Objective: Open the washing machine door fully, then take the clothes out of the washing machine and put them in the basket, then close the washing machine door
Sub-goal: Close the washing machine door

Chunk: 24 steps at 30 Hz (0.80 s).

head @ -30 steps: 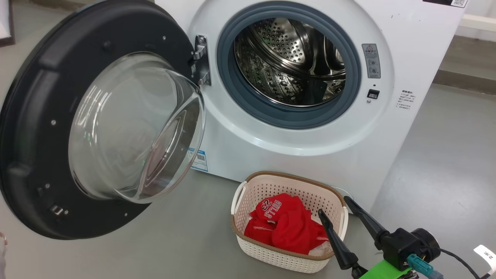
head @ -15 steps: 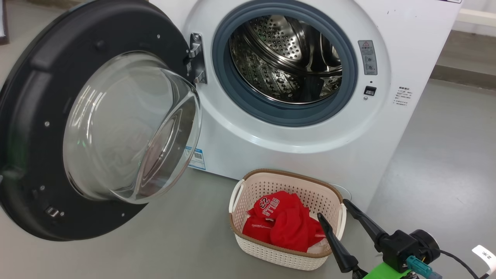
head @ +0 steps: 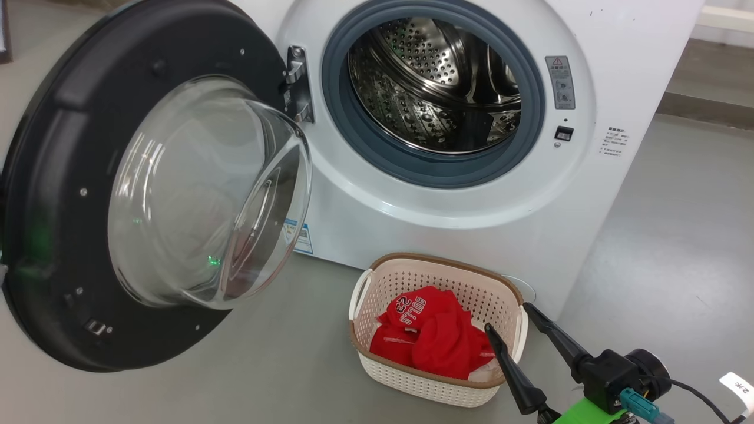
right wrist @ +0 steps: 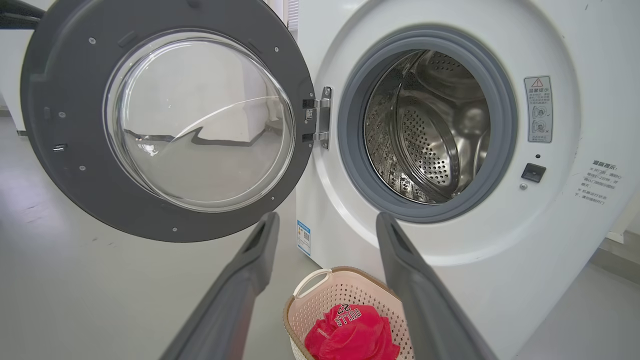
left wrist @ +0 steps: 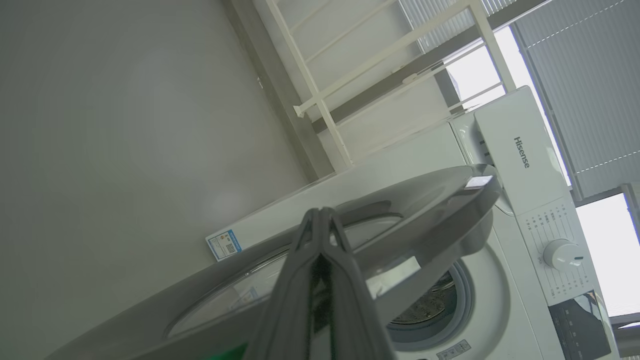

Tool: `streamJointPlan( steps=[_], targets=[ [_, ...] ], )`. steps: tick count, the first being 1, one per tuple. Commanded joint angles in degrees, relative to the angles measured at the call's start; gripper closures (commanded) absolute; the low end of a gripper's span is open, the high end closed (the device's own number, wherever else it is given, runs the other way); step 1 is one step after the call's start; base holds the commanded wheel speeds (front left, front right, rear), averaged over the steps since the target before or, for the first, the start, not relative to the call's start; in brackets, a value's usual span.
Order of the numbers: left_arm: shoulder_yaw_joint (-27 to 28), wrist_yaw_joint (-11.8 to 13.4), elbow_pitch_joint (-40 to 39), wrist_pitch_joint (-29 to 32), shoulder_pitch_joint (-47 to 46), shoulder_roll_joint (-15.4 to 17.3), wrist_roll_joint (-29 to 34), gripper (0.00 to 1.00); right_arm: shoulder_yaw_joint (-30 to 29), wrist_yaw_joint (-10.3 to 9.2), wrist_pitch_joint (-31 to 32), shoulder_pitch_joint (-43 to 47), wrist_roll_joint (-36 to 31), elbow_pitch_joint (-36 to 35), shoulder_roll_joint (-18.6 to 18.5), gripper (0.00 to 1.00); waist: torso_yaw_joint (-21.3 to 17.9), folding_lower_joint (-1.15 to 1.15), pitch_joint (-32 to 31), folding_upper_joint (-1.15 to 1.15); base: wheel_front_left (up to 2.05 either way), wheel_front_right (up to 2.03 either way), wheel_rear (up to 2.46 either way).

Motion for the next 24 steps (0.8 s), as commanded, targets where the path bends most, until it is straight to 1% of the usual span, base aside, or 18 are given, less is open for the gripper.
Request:
streamJointPlan(
  steps=[1, 4, 7, 16, 21, 24],
  targets=[
    [0.25, -1.19, -1.62, 1.44, -1.52, 0.33, -0.59, 1.00, 1.01, 0.35, -0.37, -1.51, 0.12, -1.21, -0.41, 0.00, 0.16, 0.00, 0.07, 0.00, 0.00, 0.00, 0.00],
    [-0.09, -2.10, -2.72, 3.12, -1.69, -1.30, -1.62, 1.00, 0.75, 0.35, -0.37, -1.59, 0.04, -1.28, -0.27, 0.00, 0.62, 0.00, 0.15, 0.00, 0.00, 0.00, 0.00],
    [0.10, -2.31, -3.95, 4.50, -1.78, -2.85, -2.89, 1.00, 0.51, 0.35, -0.37, -1.59, -0.11, -1.29, -0.10, 0.00, 1.04, 0.00, 0.22, 0.00, 0.00, 0.00, 0.00],
    [0.46, -2.07, -7.88, 8.05, -0.29, -5.74, -5.40, 1.00, 0.50, 0.35, -0.37, -1.83, -0.22, -1.18, 0.42, 0.00, 1.00, 0.00, -0.05, 0.00, 0.00, 0.00, 0.00],
    [-0.56, -1.95, -11.61, 10.07, 0.98, -7.58, -5.71, 1.00, 0.14, 0.35, -0.37, -1.68, -0.21, -1.16, 0.53, 0.00, 0.94, 0.00, -0.23, 0.00, 0.00, 0.00, 0.00],
    [-1.15, -1.40, -14.35, 11.18, 2.01, -8.80, -5.83, 1.00, 0.01, 0.35, -0.37, -1.67, -0.30, -1.14, 0.71, 0.00, 0.92, 0.00, -0.27, 0.00, 0.00, 0.00, 0.00]
  ],
)
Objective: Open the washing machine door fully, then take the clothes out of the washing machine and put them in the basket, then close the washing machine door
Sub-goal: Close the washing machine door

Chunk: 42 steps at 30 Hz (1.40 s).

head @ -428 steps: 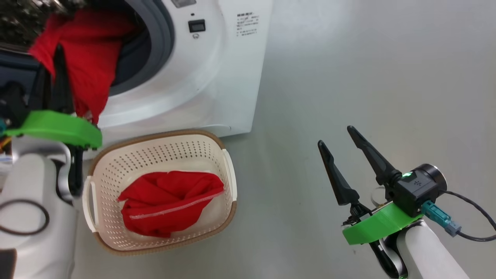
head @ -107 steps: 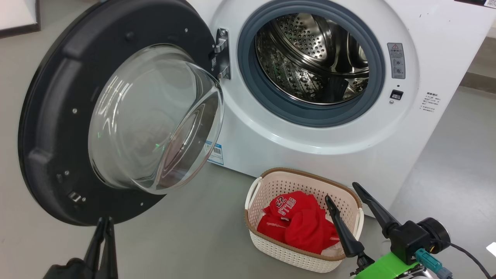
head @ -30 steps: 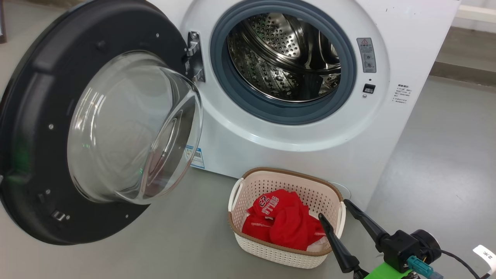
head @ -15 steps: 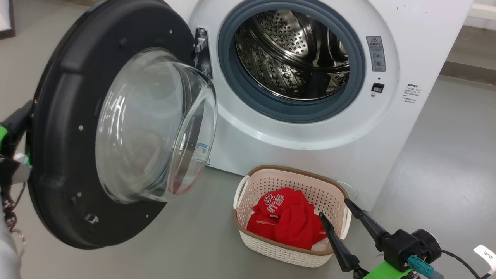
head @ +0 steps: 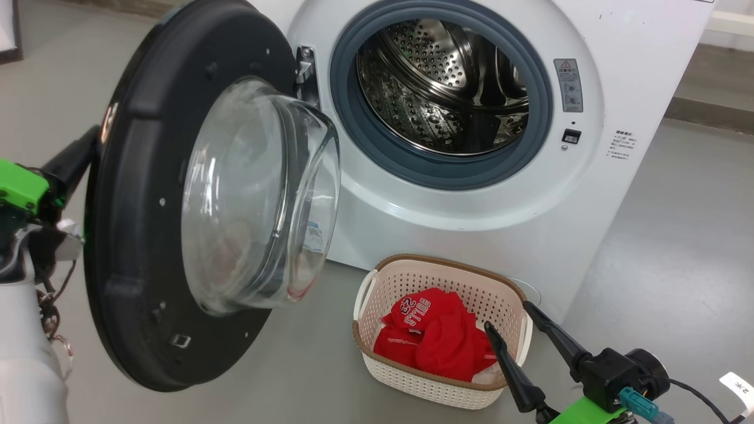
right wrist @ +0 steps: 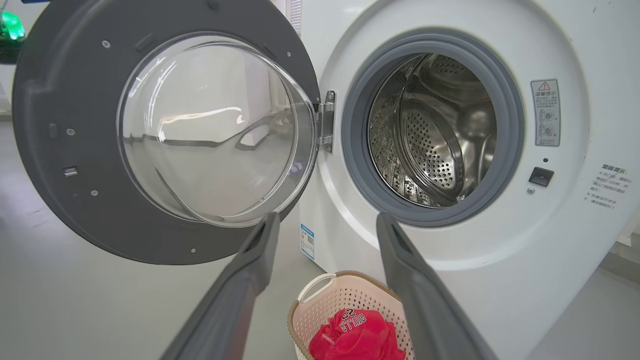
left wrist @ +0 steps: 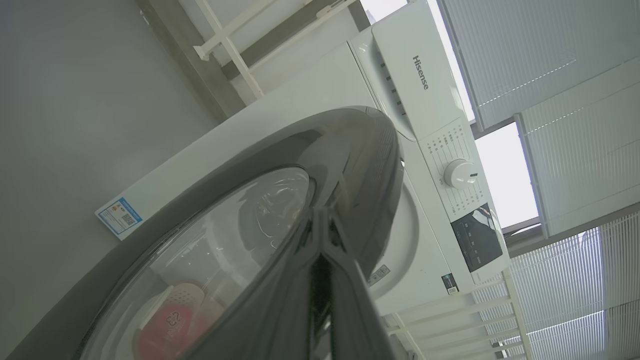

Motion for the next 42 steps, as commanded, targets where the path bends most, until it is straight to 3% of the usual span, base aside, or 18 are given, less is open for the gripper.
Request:
streamJointPlan(
  steps=[1, 20, 32, 42],
  targets=[
    [-0.52, 0.26, -2.47, 1.51, 0.99, 0.23, -0.62, 1.00, 0.56, 0.35, -0.37, -1.65, -0.32, -1.27, 0.02, 0.00, -0.04, 0.00, 0.01, 0.00, 0.00, 0.00, 0.00],
    [-1.89, 6.50, -17.00, 7.64, 7.54, -5.27, -4.79, 1.00, -0.11, 0.35, -0.37, -2.14, -0.49, -1.50, 1.10, 0.00, -1.24, 0.00, 0.31, 0.00, 0.00, 0.00, 0.00],
    [-3.79, 9.25, -19.37, 7.13, 8.23, -6.39, -9.87, 1.00, -0.09, 0.35, -0.37, -2.70, -0.44, -1.66, 1.80, 0.00, -3.85, 0.00, 0.55, 0.00, 0.00, 0.00, 0.00],
    [-6.35, 9.45, -17.76, 5.29, 7.78, -6.47, -13.47, 1.00, -0.13, 0.35, -0.37, -2.72, -0.35, -1.52, 2.00, 0.00, -6.47, 0.00, 0.69, 0.00, 0.00, 0.00, 0.00]
  ],
)
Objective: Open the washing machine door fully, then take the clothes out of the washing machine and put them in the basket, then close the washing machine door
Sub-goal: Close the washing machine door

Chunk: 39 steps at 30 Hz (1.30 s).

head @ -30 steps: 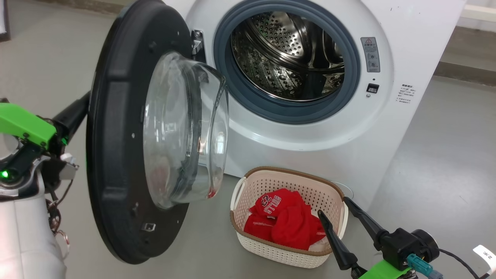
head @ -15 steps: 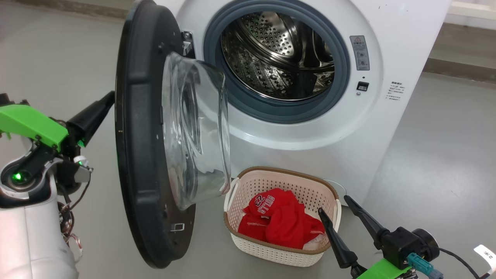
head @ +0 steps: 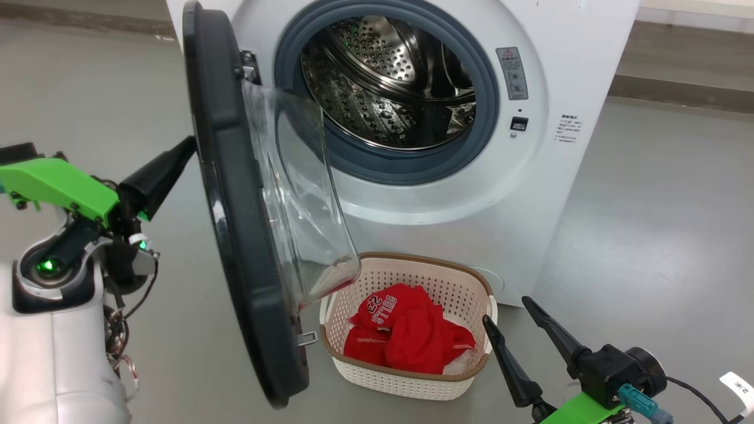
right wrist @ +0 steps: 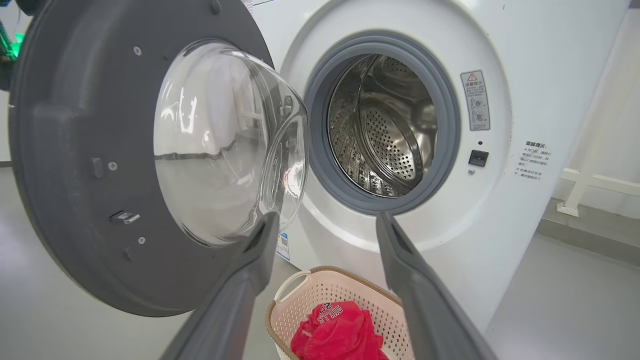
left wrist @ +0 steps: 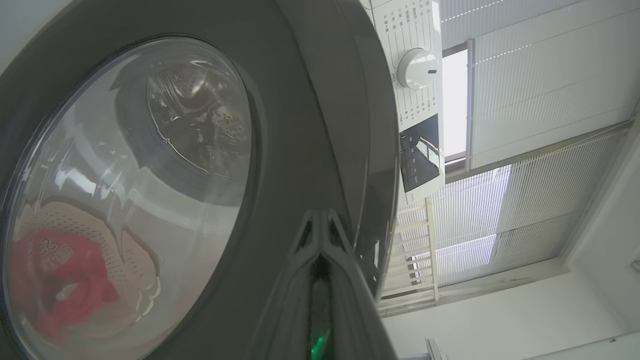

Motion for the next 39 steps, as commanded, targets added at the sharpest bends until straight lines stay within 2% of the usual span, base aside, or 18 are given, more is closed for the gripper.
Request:
streamJointPlan(
  steps=[1, 14, 24, 25, 26, 27, 28, 32, 39],
  targets=[
    [-0.44, -0.18, -0.88, 0.04, -0.73, 0.49, -1.39, 1.00, 1.12, 0.35, -0.37, -2.53, -0.24, -1.39, 0.07, 0.00, -0.68, 0.00, -0.07, 0.00, 0.00, 0.00, 0.00],
    [-4.11, -1.68, 2.74, -3.82, -0.88, 0.48, -6.60, 1.00, 1.61, 0.35, -0.37, -2.38, -0.07, -1.01, -0.52, 0.00, -3.40, 0.00, -0.50, 0.00, 0.00, 0.00, 0.00],
    [-4.00, -2.43, 3.01, -5.70, -0.50, 0.61, -7.02, 1.00, 1.02, 0.35, -0.37, -1.81, -0.22, -1.30, -0.62, 0.00, -3.90, 0.00, -0.32, 0.00, 0.00, 0.00, 0.00],
    [-3.89, -2.56, 2.91, -5.83, -0.41, 0.71, -7.01, 0.92, 0.91, 0.35, -0.37, -1.77, -0.25, -1.29, -0.58, 0.00, -3.76, 0.00, -0.28, 0.00, 0.00, 0.00, 0.00],
    [-3.73, -2.68, 2.79, -6.14, -0.28, 0.91, -6.87, 0.62, 0.86, 0.35, -0.37, -1.75, -0.26, -1.27, -0.53, 0.00, -3.60, 0.00, -0.25, 0.00, 0.00, 0.00, 0.00],
    [-3.67, -2.77, 2.69, -6.55, -0.15, 1.16, -6.56, 0.10, 0.74, 0.35, -0.37, -1.71, -0.29, -1.27, -0.49, 0.00, -3.32, 0.00, -0.19, 0.00, 0.00, 0.00, 0.00],
    [-3.76, -2.99, 2.56, -6.85, 0.02, 1.47, -6.13, 0.00, 0.66, 0.35, -0.37, -1.69, -0.32, -1.26, -0.46, 0.00, -3.10, 0.00, -0.14, 0.00, 0.00, 0.00, 0.00],
    [-4.15, -4.42, 1.42, -8.13, 1.16, 2.88, -4.28, 0.00, 0.49, 0.35, -0.37, -1.64, -0.31, -1.03, -0.32, 0.00, -2.21, 0.00, -0.01, 0.00, 0.00, 0.00, 0.00],
    [-7.50, -9.79, -2.92, -13.94, 5.86, 7.45, 4.72, 0.00, 0.47, 0.35, -0.37, -1.62, -0.23, -0.97, -0.24, 0.00, -1.04, 0.00, 0.18, 0.00, 0.00, 0.00, 0.00]
  ],
)
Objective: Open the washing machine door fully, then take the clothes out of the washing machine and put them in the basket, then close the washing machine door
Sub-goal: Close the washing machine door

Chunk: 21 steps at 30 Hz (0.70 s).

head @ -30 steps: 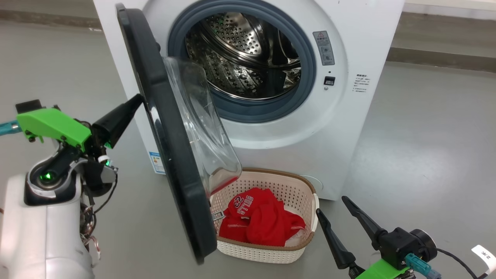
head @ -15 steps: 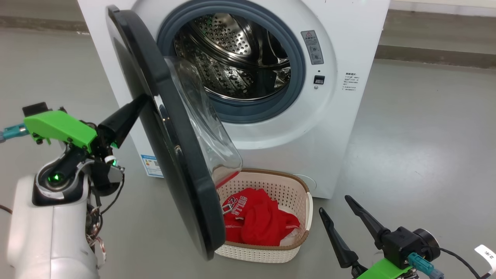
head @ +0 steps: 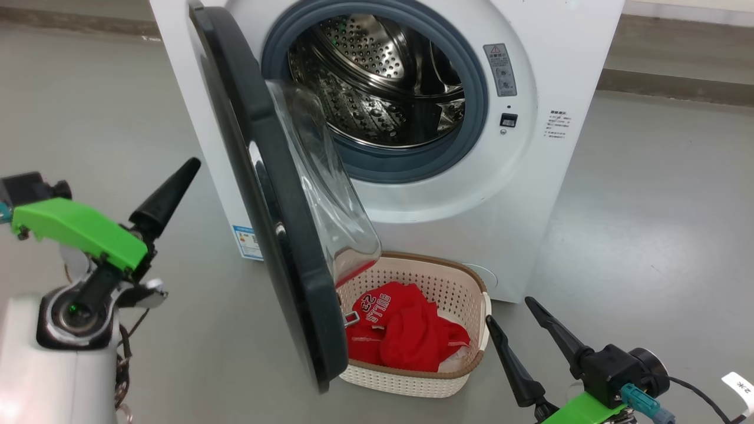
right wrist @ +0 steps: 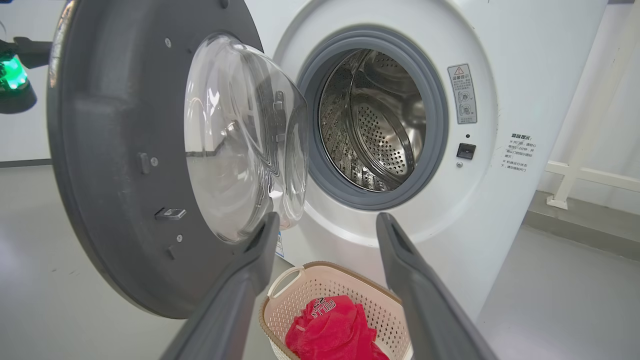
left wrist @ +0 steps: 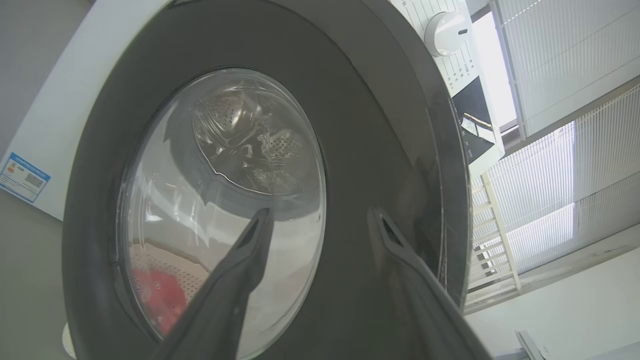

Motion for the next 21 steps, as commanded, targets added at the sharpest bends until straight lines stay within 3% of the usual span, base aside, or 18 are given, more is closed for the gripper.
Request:
streamJointPlan(
  steps=[1, 9, 13, 21],
  targets=[
    [0.55, -1.25, -2.91, -2.06, 0.37, 3.22, 2.69, 0.00, 0.79, 0.35, -0.37, -1.66, -0.22, -1.34, -0.09, 0.00, 0.21, 0.00, 0.10, 0.00, 0.00, 0.00, 0.00],
    [-6.81, -3.60, -9.70, -17.51, 8.90, 8.06, 18.09, 0.00, 0.77, 0.35, -0.37, -1.57, -0.13, -1.61, -0.28, 0.00, 0.10, 0.00, 0.07, 0.00, 0.00, 0.00, 0.00],
    [-10.87, -3.71, -11.73, -26.49, 12.78, 10.87, 26.43, 0.00, 0.77, 0.35, -0.37, -1.41, -0.09, -1.65, -0.31, 0.00, -0.29, 0.00, -0.01, 0.00, 0.00, 0.00, 0.00],
    [-15.73, -2.77, -13.21, -40.01, 16.49, 12.94, 39.49, 0.00, 0.57, 0.35, -0.37, -1.17, 0.02, -1.80, -0.23, 0.00, -0.92, 0.00, 0.09, 0.00, 0.00, 0.00, 0.00]
  ],
)
